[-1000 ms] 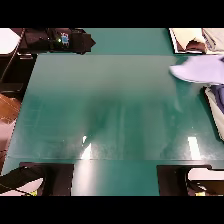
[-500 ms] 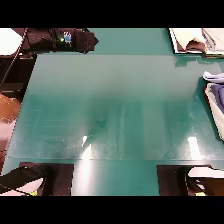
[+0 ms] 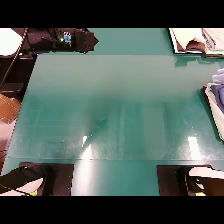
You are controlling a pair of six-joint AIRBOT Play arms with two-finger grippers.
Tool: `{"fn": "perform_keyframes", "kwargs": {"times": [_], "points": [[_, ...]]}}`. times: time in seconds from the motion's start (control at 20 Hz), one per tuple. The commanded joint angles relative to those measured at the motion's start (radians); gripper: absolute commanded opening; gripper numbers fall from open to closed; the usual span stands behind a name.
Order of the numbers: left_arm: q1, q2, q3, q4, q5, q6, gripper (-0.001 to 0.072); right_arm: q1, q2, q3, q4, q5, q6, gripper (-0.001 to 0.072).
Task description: Fold the shirts.
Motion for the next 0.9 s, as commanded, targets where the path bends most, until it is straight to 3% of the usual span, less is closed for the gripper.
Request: {"fn": "perform_keyframes", "kwargs": {"times": [0.0,0.2,0.35,0.4,0.5,0.65,0.85], "points": [[-0.001,0.0,0.0,0.004,0.007,0.002,0.002,-0.076,0.067,-0.079,-0.089,0.077,0.0,0.002],[-0.001,0.0,0.0,0.004,0.022,0.004,0.0021,-0.163,0.157,-0.248,-0.296,0.114,0.001,0.0021],[-0.001,0.0,0.0,0.004,0.022,0.01,0.0021,-0.23,0.206,-0.373,-0.358,0.117,0.001,0.0024],[-0.001,0.0,0.0,0.004,0.022,0.01,0.002,-0.251,0.22,-0.415,-0.357,0.112,0.001,0.0056],[-0.001,0.0,0.0,0.005,0.022,0.01,0.0021,-0.286,0.23,-0.476,-0.358,0.11,0.001,0.0314],[-0.001,0.0,0.0,0.004,0.022,0.01,0.0021,-0.323,0.229,-0.5,-0.344,0.109,0.001,0.0539],[-0.001,0.0,0.0,0.004,0.022,0.01,0.0021,-0.278,0.232,-0.462,-0.118,0.083,0.001,0.0563]]}}
